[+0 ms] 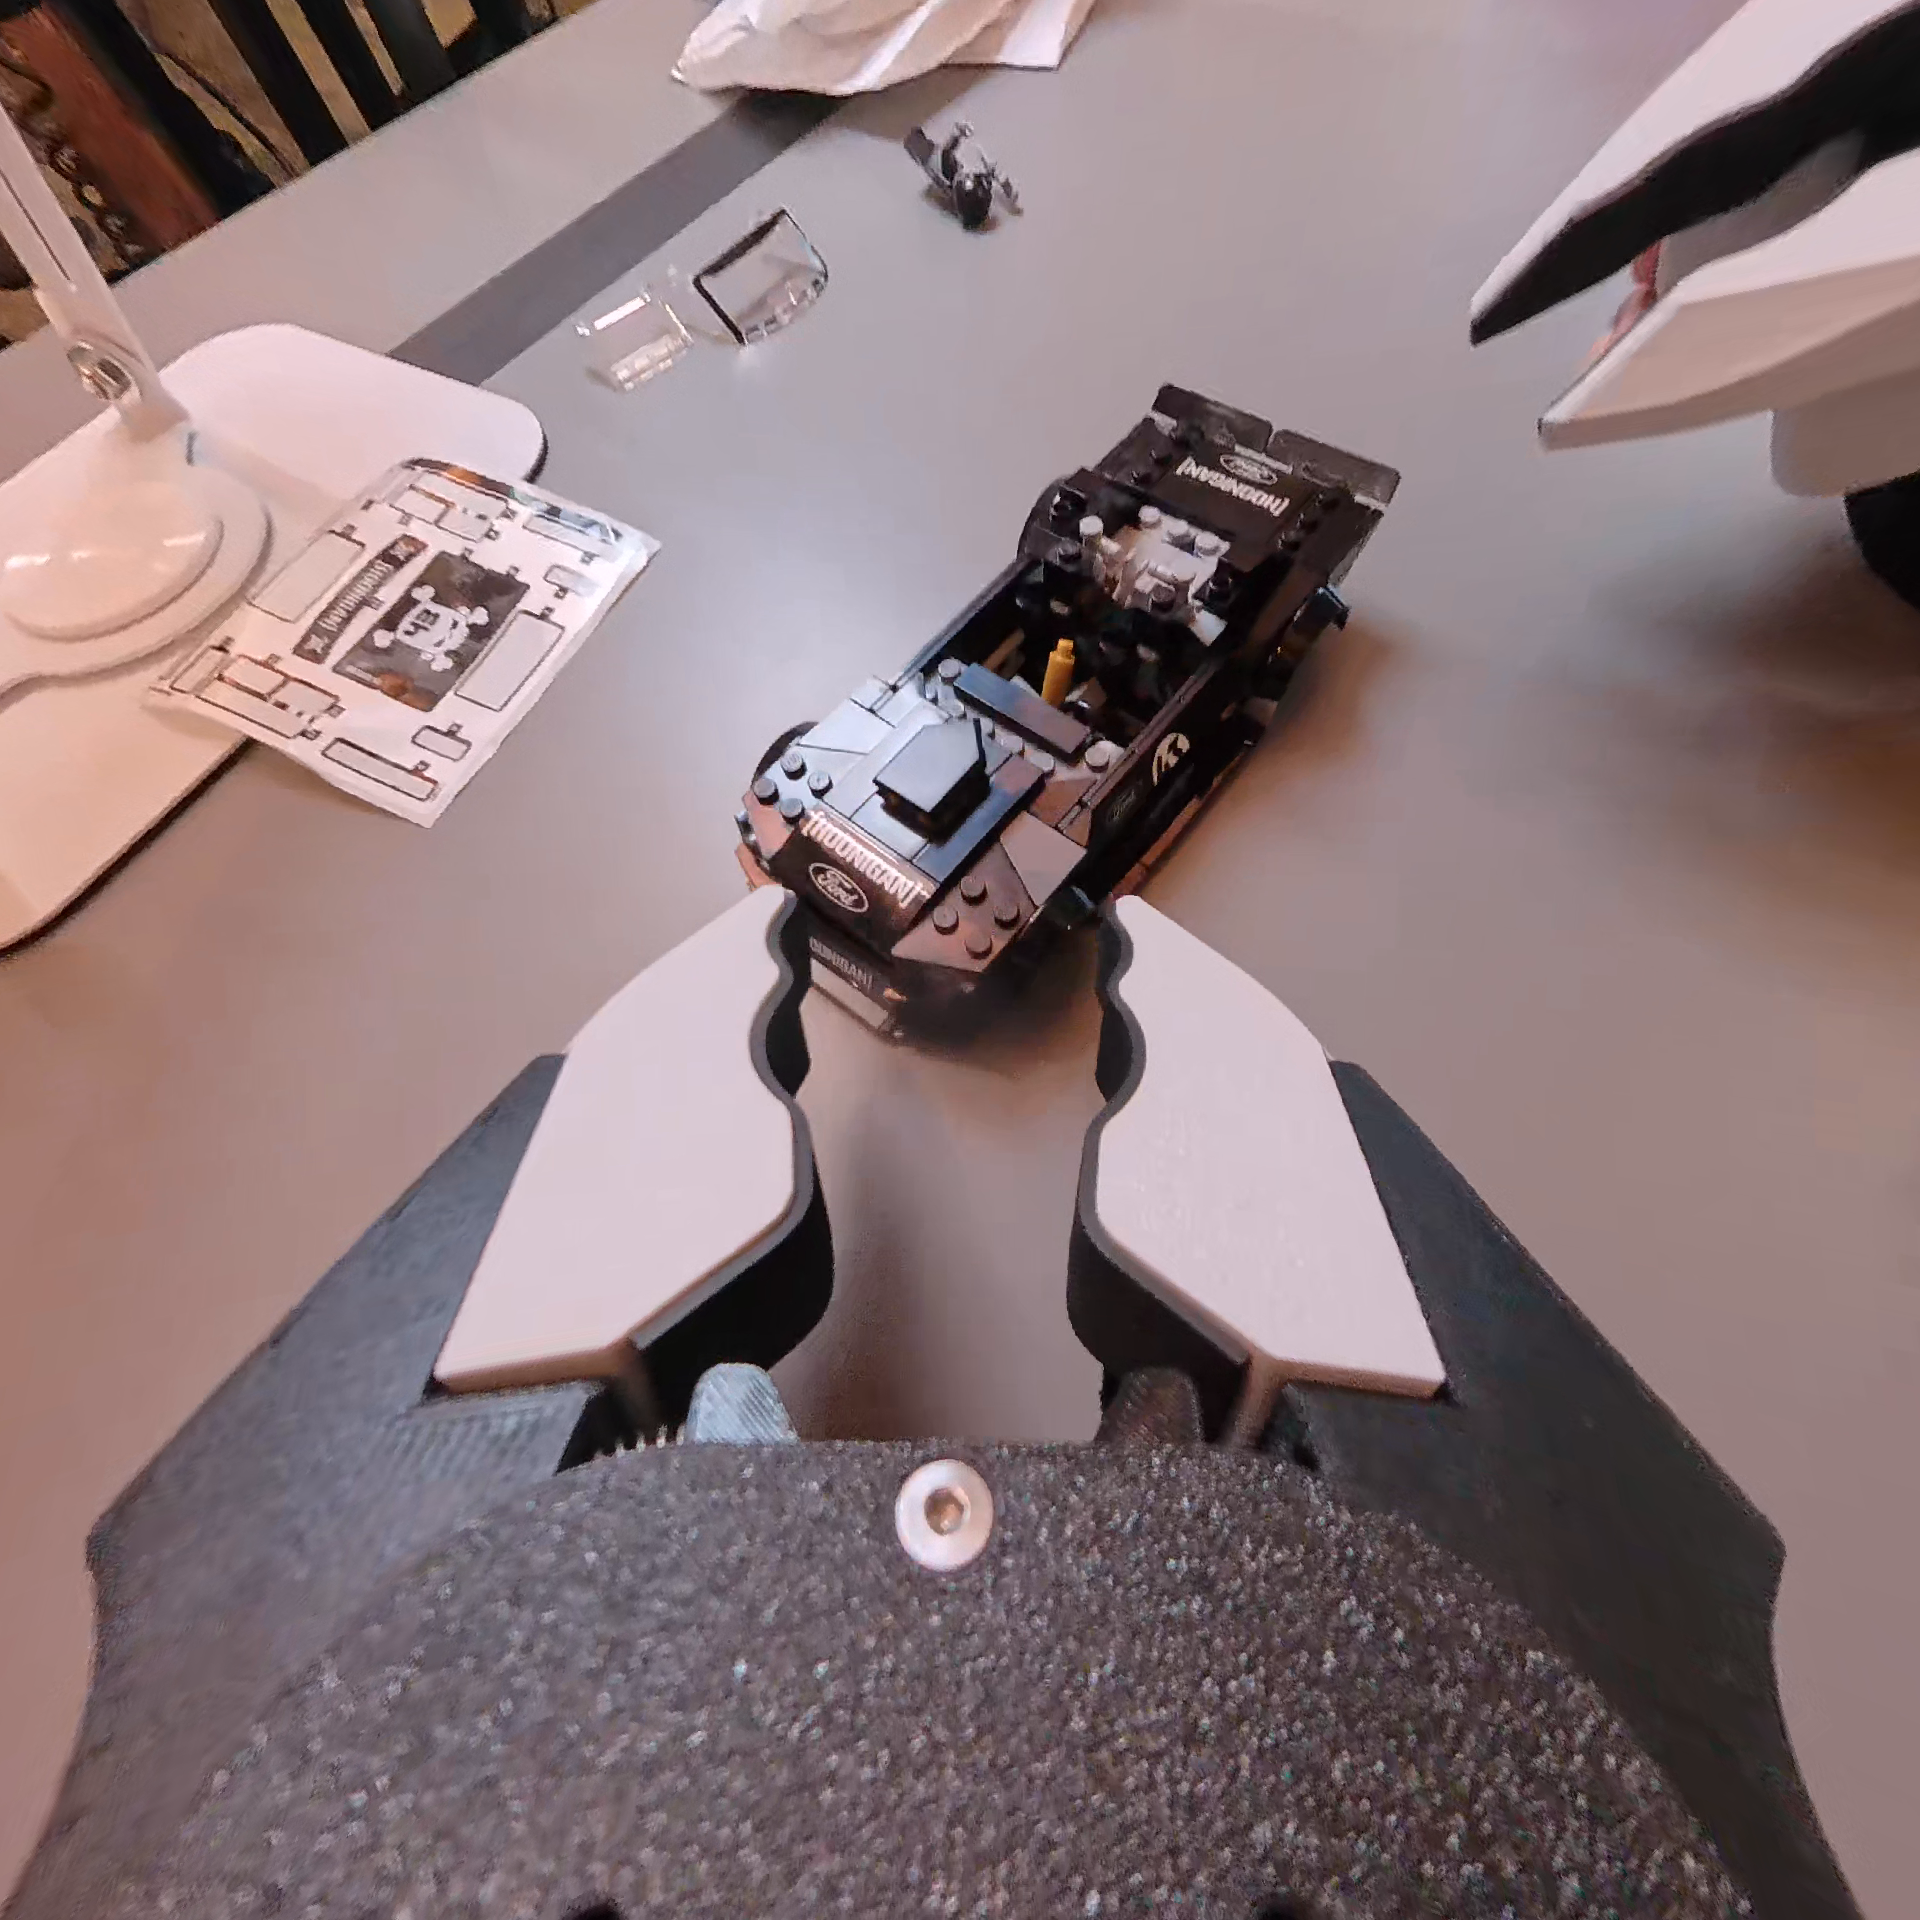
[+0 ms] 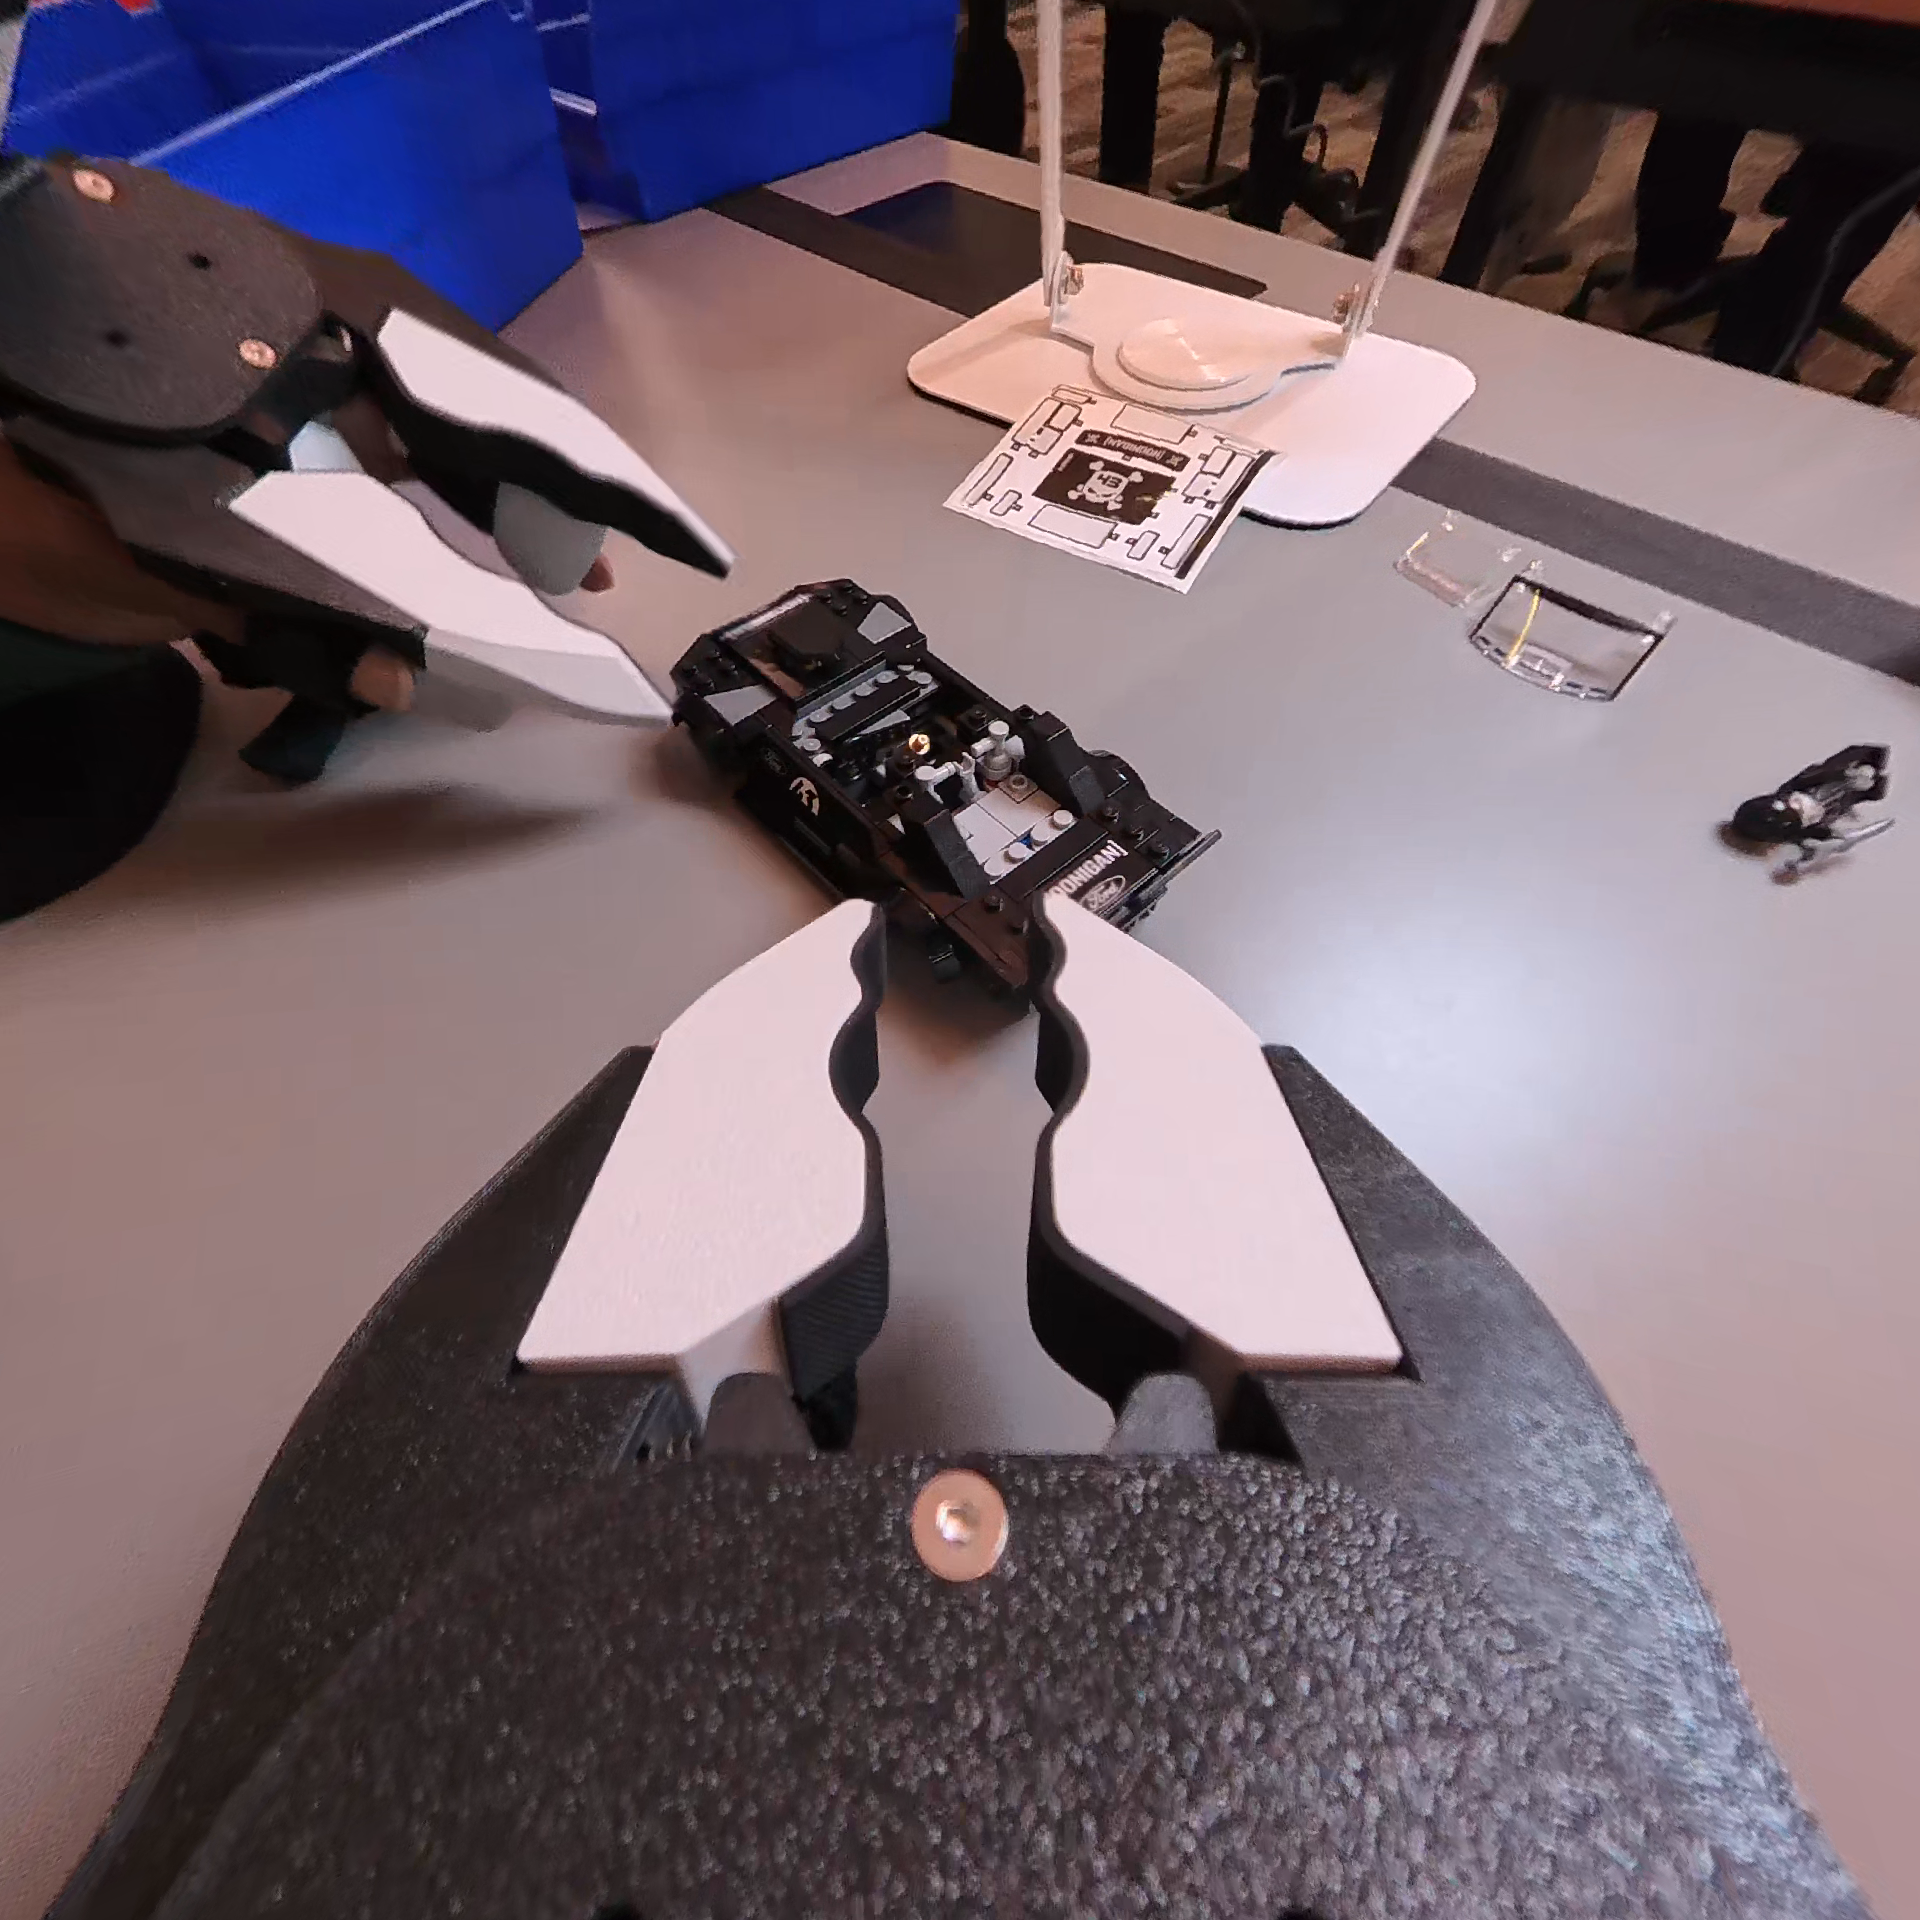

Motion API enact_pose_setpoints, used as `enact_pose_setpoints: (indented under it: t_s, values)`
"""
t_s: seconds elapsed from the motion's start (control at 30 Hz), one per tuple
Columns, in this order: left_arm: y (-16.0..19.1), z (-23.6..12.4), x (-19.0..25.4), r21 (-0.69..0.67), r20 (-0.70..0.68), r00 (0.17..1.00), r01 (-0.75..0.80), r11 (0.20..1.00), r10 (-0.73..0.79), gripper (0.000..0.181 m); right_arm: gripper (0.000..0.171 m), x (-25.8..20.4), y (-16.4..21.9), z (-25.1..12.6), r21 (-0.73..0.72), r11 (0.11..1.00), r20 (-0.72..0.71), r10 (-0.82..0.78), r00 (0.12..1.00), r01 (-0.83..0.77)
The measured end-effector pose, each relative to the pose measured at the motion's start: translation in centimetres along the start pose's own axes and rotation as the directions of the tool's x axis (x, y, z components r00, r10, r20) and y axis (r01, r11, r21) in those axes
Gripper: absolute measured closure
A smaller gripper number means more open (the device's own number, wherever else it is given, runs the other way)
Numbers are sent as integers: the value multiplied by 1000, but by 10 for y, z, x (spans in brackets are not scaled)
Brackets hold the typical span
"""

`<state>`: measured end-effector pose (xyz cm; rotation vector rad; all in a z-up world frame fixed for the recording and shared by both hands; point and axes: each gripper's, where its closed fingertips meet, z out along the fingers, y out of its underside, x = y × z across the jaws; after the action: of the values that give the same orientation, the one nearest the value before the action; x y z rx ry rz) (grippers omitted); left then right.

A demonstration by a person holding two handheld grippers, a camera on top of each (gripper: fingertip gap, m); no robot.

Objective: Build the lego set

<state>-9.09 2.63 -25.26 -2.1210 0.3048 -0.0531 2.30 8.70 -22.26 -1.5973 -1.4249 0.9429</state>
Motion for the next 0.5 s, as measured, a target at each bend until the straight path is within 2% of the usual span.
enact_pose_setpoints:
  t_s: [0.23, 0.4, 0.5]
  values:
    - [11, 5, 2, -35, -18, 999, -37, 999, 36, 128, 139, 8, 3, 8, -36, 998, 8, 51, 999, -51]
    - [14, 6, 1, -41, -19, 999, -35, 999, 34, 130, 136, 23, 9, 15, -97, 991, -6, -96, 995, 95]
    - [14, 6, 1, -37, -32, 999, -16, 999, 14, 132, 126, 22, 14, 21, -124, 970, 87, -199, 976, 209]
